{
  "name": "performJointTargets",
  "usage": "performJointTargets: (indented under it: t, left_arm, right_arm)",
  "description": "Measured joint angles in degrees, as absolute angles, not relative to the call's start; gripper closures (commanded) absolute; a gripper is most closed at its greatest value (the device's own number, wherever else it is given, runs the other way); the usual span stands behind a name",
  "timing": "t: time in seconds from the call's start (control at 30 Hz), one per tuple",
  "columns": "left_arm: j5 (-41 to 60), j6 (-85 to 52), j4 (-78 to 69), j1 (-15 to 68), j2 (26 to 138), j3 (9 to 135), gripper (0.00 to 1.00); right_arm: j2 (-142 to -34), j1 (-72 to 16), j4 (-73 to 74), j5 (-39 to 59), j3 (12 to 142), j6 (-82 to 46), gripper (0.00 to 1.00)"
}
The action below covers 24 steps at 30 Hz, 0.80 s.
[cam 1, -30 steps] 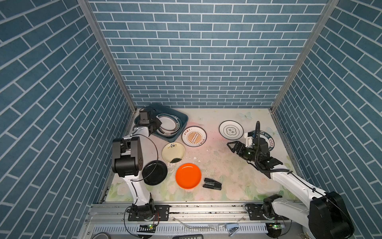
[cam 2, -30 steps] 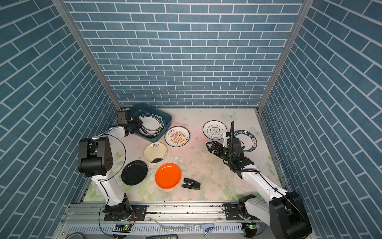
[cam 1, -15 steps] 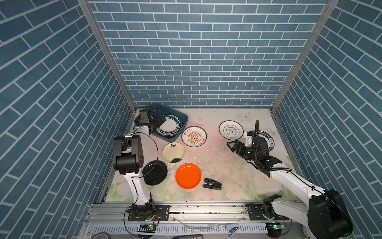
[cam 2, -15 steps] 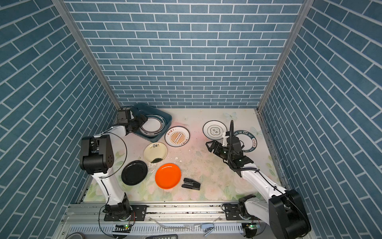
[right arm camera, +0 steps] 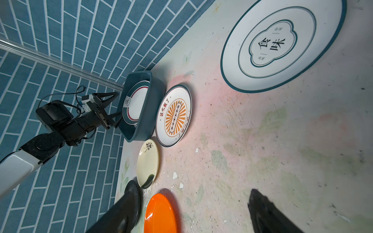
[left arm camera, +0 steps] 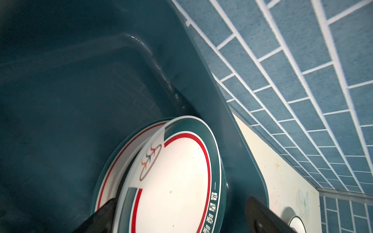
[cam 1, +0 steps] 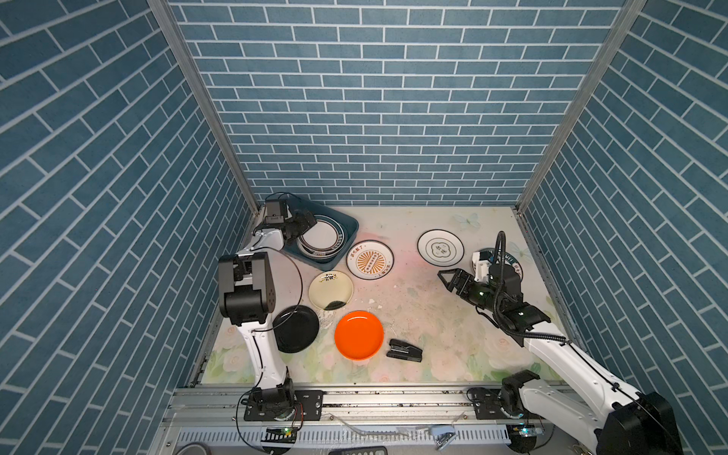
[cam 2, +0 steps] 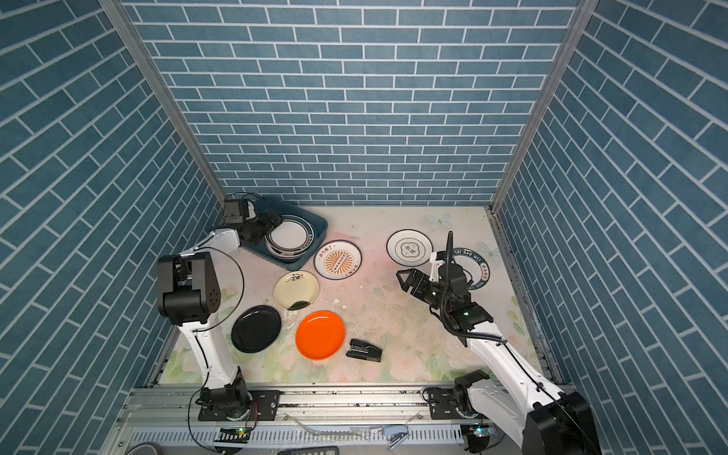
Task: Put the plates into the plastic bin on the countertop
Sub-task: 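Lower the plate flat into the teal bin with the left gripper, then open the left gripper while the right gripper moves to the HAO SHI HAO WEI plate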
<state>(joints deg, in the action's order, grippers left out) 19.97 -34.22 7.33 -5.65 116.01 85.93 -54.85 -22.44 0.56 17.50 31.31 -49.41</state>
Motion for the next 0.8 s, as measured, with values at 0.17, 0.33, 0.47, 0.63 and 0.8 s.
performJointTargets:
  t: [0.17, 0.33, 0.47, 0.63, 0.8]
  left_arm:
    - [19.16, -33.04, 10.52, -5.52, 116.01, 85.95, 0.0]
    - [17.63, -32.16, 11.53, -4.95, 115.83, 85.95, 0.0]
    - [16.88, -31.33, 12.53, -4.8, 115.57, 86.28, 0.0]
    - [12.73, -28.64, 15.31, -4.12, 113.95, 86.67, 0.0]
    - [6.96, -25.63, 16.29, -2.26, 108.9, 86.48, 0.0]
  right_arm:
    - [-53.41, -22.44, -5.21, 16.23, 32.16, -48.4, 0.12]
    - [-52.12, -22.44, -10.61, 12.75, 33.87, -45.98, 0.1]
    - [-50.41, -22.04, -13.69, 9.69, 33.89, -44.51, 0.08]
    - [-51.09, -21.78, -19.4, 5.89, 35.64, -42.74, 0.07]
    - [-51.18, -20.93, -23.81, 0.91, 38.22, -41.47, 0.07]
